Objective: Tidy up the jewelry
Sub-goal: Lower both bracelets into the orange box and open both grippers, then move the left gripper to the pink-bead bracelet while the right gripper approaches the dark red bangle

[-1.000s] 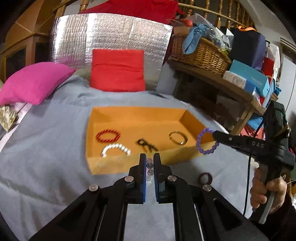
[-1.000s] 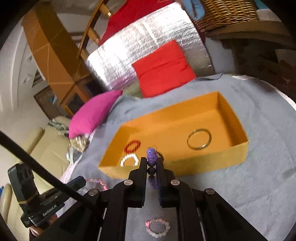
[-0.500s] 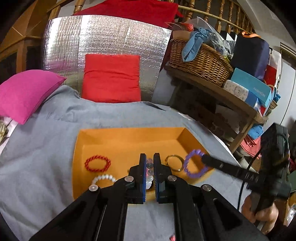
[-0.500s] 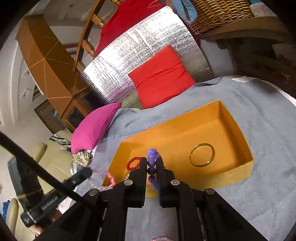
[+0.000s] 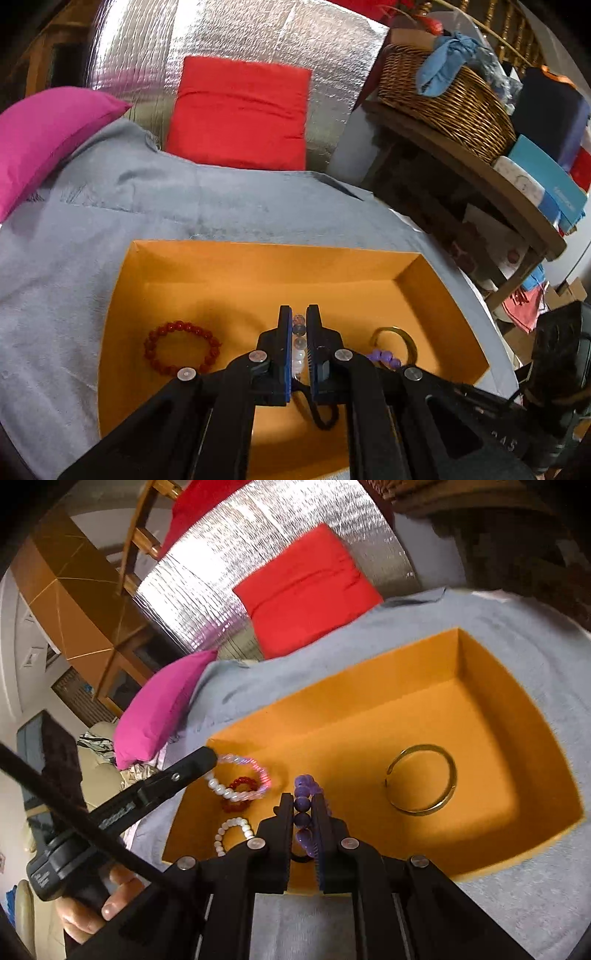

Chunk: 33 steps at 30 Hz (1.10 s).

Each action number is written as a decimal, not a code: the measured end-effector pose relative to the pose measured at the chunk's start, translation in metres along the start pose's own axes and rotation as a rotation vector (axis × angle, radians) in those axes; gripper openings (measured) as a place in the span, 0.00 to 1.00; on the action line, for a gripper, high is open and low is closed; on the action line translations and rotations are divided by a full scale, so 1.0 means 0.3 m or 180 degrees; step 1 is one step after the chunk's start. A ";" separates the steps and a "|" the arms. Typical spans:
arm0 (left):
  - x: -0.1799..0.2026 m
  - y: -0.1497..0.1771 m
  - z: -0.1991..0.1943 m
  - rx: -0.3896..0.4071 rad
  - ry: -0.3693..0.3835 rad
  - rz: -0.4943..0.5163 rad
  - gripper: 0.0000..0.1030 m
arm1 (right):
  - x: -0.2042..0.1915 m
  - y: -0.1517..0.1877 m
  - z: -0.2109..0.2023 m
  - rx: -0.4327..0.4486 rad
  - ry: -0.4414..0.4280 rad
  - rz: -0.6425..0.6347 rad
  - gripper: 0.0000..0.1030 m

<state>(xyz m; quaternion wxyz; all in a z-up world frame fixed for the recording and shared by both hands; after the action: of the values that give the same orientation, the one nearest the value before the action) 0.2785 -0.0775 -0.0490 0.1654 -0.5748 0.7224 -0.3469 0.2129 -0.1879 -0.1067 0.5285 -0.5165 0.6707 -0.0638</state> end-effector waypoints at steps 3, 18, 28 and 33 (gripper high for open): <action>-0.014 0.008 0.043 -0.0120 -0.0080 -0.0014 0.07 | 0.009 0.000 0.034 -0.0062 -0.0025 0.0029 0.10; 0.013 0.043 -0.193 0.0087 -0.0319 0.0024 0.43 | 0.042 -0.046 -0.203 0.0387 0.0106 0.0128 0.29; 0.042 0.325 -0.389 0.0041 -0.0957 0.0283 0.68 | 0.011 0.040 -0.453 0.0560 0.0297 -0.0048 0.45; -0.044 0.493 -0.437 -0.0225 -0.1145 0.0282 0.68 | 0.029 0.128 -0.554 0.0619 0.0451 0.0009 0.58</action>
<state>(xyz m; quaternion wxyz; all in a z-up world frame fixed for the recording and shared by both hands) 0.0928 -0.0096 -0.0609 0.2867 -0.6006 0.7175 -0.2054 0.0608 -0.2534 -0.0646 0.5275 -0.4561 0.6977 -0.1641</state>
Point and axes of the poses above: each gripper's, at about its wrist camera, not at the fingertips, and z roughly the way its jaws point, x to its right, y to its underside, the point moved 3 cm from there along z, roughly the way its jaws point, and after that the axes turned 12 degrees about -y, right-handed, at the moved point
